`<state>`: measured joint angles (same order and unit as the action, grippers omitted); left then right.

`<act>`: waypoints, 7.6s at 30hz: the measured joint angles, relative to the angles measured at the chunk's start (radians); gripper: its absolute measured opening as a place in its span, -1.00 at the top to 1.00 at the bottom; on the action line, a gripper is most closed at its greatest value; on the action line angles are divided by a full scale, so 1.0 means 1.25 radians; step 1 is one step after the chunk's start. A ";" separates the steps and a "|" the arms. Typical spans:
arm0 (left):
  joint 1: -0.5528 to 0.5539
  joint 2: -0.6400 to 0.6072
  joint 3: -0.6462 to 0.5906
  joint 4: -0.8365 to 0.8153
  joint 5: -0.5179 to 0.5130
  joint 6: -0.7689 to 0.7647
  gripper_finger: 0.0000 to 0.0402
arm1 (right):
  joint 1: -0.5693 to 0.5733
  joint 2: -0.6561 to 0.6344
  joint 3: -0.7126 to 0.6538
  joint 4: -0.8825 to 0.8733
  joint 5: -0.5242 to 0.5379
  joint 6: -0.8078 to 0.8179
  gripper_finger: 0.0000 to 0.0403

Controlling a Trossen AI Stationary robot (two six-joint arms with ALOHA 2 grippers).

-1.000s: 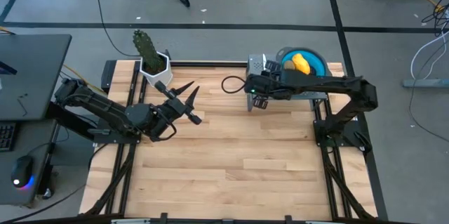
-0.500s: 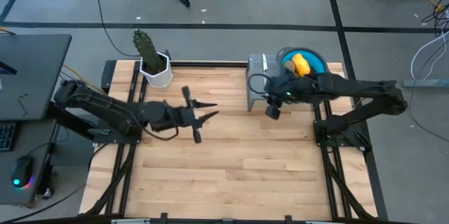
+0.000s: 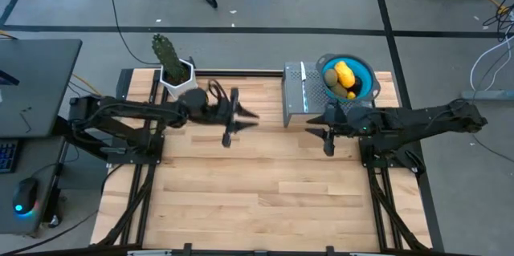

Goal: Pick & Place Fruit
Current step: Return to Home Position

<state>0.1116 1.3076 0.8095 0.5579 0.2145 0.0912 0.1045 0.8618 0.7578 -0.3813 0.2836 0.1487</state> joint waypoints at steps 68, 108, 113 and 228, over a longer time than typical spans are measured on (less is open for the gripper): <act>-0.048 -0.968 -0.641 -0.226 -0.196 -0.068 0.84 | 0.095 -0.668 -0.598 0.356 0.085 -0.188 0.99; -0.048 -0.968 -0.642 -0.265 -0.411 0.210 0.77 | 0.095 -0.668 -0.598 0.362 0.176 -0.209 0.99; -0.048 -0.968 -0.642 -0.265 -0.411 0.207 0.77 | 0.095 -0.668 -0.598 0.362 0.176 -0.209 0.99; -0.048 -0.968 -0.643 -0.265 -0.410 0.213 0.77 | 0.095 -0.668 -0.598 0.362 0.176 -0.210 0.99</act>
<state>0.0521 0.0978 0.0063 0.2264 -0.2986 0.3572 0.2230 0.0273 0.0097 0.0711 0.5037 -0.1135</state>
